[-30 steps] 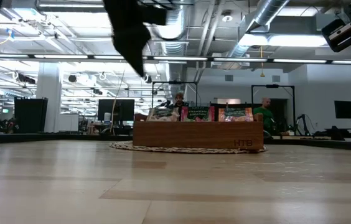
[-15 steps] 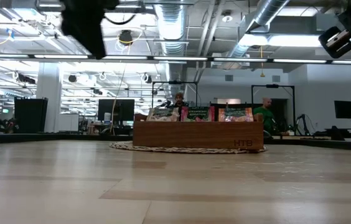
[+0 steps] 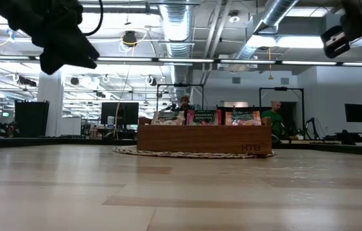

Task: Pick & Place Tea
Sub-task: Return to Home Position

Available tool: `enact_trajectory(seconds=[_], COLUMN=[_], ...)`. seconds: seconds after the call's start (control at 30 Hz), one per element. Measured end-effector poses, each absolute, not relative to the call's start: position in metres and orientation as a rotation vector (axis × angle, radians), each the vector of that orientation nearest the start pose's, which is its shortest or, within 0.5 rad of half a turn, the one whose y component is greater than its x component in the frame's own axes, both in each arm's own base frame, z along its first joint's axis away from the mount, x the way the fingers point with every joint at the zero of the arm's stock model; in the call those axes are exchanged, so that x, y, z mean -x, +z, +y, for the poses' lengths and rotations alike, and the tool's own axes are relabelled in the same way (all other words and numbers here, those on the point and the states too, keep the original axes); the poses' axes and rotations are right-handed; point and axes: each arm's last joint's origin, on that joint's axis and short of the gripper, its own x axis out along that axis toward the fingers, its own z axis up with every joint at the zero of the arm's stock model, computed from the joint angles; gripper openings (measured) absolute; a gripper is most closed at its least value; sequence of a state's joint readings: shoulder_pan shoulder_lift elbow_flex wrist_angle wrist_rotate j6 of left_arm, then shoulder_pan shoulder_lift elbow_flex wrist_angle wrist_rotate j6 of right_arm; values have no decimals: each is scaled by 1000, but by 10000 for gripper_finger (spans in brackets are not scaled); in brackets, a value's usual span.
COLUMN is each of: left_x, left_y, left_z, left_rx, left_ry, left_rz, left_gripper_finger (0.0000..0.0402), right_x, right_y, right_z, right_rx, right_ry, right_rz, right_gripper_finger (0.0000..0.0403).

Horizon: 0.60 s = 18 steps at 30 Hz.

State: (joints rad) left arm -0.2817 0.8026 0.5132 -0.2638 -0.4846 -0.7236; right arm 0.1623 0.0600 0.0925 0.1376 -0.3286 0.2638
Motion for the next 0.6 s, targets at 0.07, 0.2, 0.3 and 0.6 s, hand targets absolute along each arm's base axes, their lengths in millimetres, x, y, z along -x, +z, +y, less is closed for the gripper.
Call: enact_trajectory(seconds=[0.07, 0.2, 0.3, 0.6], left_x=[-157, -145, -135, -114], left_y=[225, 215, 207, 182], left_z=[-32, -28, -24, -12], left_rx=[490, 449, 431, 430], left_ry=[343, 299, 294, 286], left_rz=[368, 284, 263, 130], left_gripper_finger=[133, 133, 133, 133], right_x=[-91, -93, -93, -90], right_y=[203, 203, 202, 207], right_z=[22, 16, 15, 13], right_rx=[-248, -213, -146, -123], right_ry=[454, 337, 357, 494], right_rz=[-114, -130, -129, -166], right_gripper_finger=[134, 134, 134, 134])
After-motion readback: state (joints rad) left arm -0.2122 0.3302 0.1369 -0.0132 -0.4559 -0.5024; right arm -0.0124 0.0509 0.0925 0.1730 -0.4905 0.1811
